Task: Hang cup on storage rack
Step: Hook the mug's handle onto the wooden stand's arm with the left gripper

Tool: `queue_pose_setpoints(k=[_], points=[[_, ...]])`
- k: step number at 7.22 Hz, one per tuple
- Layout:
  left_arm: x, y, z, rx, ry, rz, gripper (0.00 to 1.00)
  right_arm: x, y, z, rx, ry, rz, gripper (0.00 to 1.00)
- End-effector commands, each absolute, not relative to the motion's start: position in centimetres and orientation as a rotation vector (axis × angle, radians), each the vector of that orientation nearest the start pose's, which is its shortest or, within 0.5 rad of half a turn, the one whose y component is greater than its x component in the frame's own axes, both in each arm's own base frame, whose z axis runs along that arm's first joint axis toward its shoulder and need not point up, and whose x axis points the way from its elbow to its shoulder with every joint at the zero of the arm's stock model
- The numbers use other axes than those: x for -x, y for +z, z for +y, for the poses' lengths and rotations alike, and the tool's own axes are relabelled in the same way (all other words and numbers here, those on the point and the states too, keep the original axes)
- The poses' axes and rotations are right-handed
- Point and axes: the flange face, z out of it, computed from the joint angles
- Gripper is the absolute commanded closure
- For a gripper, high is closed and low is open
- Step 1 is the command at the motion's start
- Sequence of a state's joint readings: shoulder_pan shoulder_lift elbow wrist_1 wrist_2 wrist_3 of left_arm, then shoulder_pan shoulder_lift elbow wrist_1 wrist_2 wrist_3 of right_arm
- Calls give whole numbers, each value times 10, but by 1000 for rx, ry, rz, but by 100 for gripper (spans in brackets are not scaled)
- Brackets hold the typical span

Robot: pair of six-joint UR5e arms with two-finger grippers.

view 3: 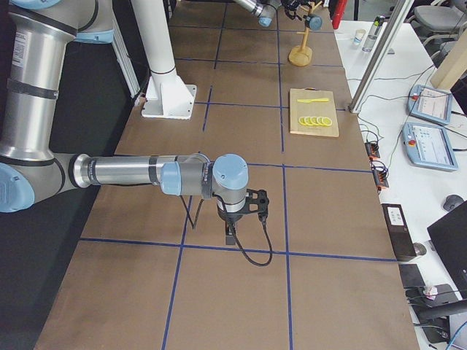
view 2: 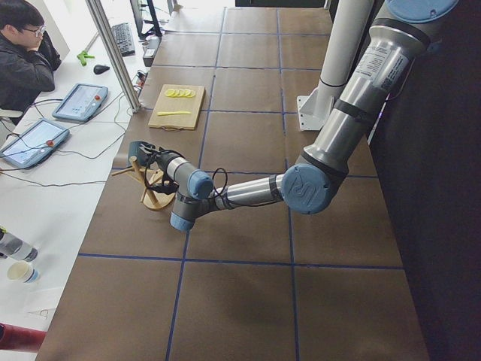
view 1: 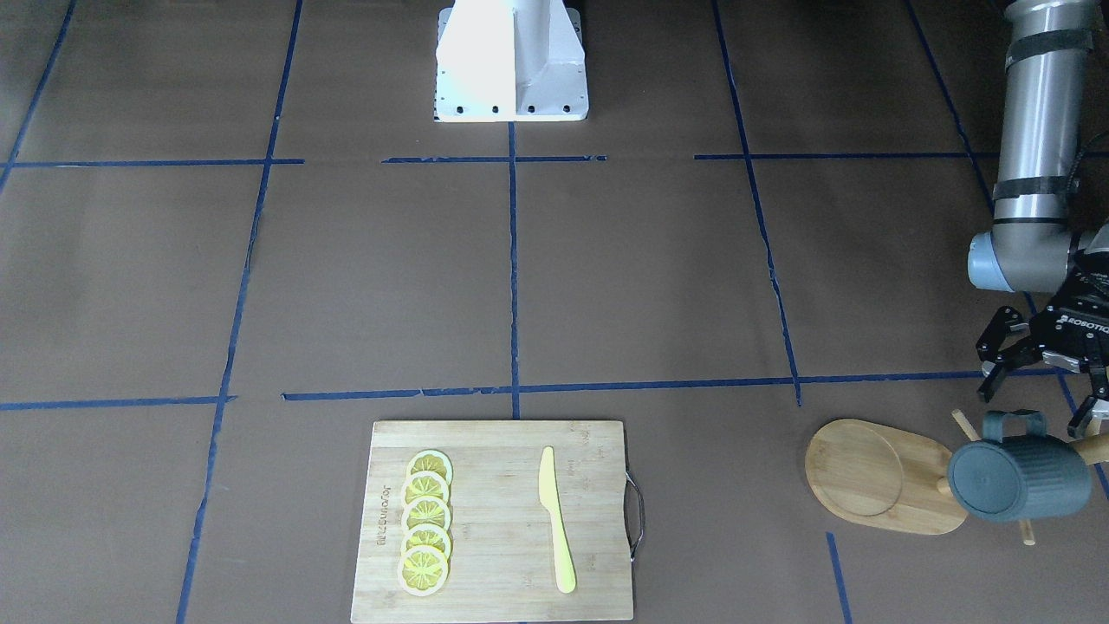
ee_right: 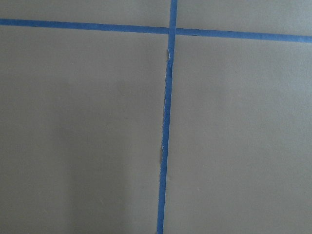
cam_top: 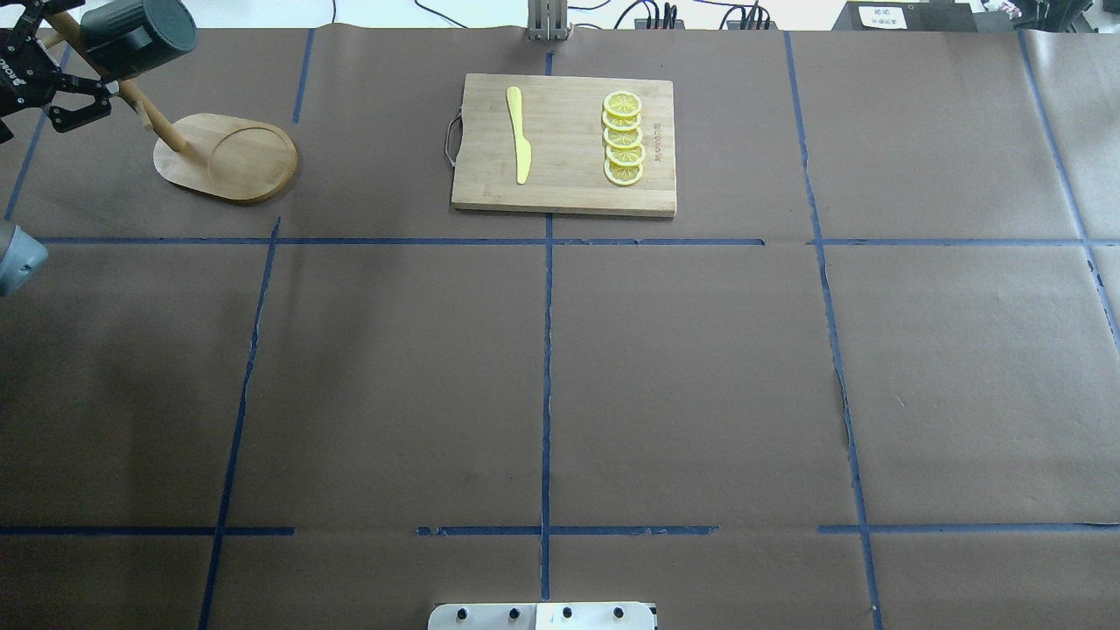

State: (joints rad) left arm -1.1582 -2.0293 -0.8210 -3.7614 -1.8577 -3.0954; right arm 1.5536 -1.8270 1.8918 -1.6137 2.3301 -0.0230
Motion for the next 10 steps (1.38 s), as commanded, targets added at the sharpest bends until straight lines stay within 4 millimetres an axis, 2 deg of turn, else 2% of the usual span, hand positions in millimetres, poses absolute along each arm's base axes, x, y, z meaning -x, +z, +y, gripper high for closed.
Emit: queue_pose_setpoints(k=[1,3,5,6,7,10], points=[[-153,527,-613,626,-1453,2126,0,-58,618,-385,-22,-45,-759,0],[-152,507,-605,629,-1391,2167,0,-58,618,-385,-22,-45,-761,0],[-145,489,-582,644,-1294,2182,0,-58,618,-385,-22,-48,-759,0],[-139,475,-578,621,-1252,2214,0,-58,619,-385,-20,-46,-761,0],[-135,467,-570,491,-1089,2162,0,-58,619,-385,-20,-46,-761,0],[-112,477,-577,143,-710,1818,0,-57,620,-385,-17,-44,-762,0]])
